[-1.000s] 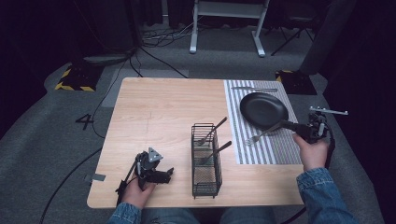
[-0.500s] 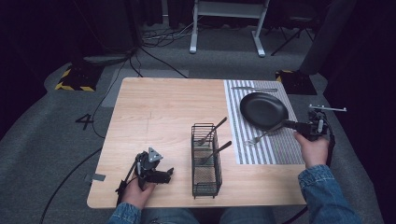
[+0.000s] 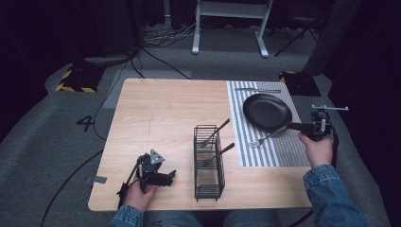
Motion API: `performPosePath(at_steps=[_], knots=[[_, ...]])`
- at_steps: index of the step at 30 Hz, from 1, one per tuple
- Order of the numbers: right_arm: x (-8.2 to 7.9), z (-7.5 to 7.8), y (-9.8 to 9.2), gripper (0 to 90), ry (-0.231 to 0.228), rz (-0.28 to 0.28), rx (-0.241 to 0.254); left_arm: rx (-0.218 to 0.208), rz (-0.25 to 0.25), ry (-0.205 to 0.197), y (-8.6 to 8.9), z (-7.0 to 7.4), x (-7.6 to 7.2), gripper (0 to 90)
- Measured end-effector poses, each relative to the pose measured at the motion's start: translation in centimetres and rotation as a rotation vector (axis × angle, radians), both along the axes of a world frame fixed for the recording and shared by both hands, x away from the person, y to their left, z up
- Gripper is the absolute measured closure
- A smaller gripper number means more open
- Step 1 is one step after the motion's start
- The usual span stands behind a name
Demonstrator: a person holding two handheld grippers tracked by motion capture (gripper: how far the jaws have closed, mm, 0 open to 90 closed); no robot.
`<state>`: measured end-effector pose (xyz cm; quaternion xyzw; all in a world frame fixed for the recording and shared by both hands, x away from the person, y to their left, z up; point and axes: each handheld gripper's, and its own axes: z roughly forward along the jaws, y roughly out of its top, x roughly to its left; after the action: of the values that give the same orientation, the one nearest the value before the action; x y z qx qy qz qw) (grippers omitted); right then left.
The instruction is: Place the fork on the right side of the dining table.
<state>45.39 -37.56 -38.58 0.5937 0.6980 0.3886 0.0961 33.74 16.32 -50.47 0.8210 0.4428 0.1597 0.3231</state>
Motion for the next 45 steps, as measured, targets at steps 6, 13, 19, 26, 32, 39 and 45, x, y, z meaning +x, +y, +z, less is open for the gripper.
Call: performPosePath(at_steps=[6,13,19,26,32,39,45], knots=[[0.0,-0.6,-0.7,74.6,0.02,-0.009,-0.003,0.0,0.0,0.0,0.0,0.0,0.0,6.3],[0.0,-1.4,-1.6,74.3,0.046,-0.028,-0.003,0.0,0.0,0.0,0.0,0.0,0.0,6.3],[0.1,-2.0,-2.2,73.6,0.062,-0.038,-0.002,0.0,0.0,0.0,0.0,0.0,0.0,6.3],[0.2,-2.5,-2.7,73.2,0.077,-0.053,-0.008,0.0,0.0,0.0,0.0,0.0,0.0,6.3],[0.2,-3.4,-3.2,71.8,0.092,-0.066,-0.014,0.001,0.0,0.0,0.0,0.0,0.0,6.3],[0.3,-4.6,-4.0,70.5,0.124,-0.086,0.012,0.001,0.0,0.0,0.0,0.0,0.0,6.3],[0.4,-5.3,-4.4,69.5,0.141,-0.096,0.015,0.0,0.0,0.0,0.0,0.0,0.0,6.3]])
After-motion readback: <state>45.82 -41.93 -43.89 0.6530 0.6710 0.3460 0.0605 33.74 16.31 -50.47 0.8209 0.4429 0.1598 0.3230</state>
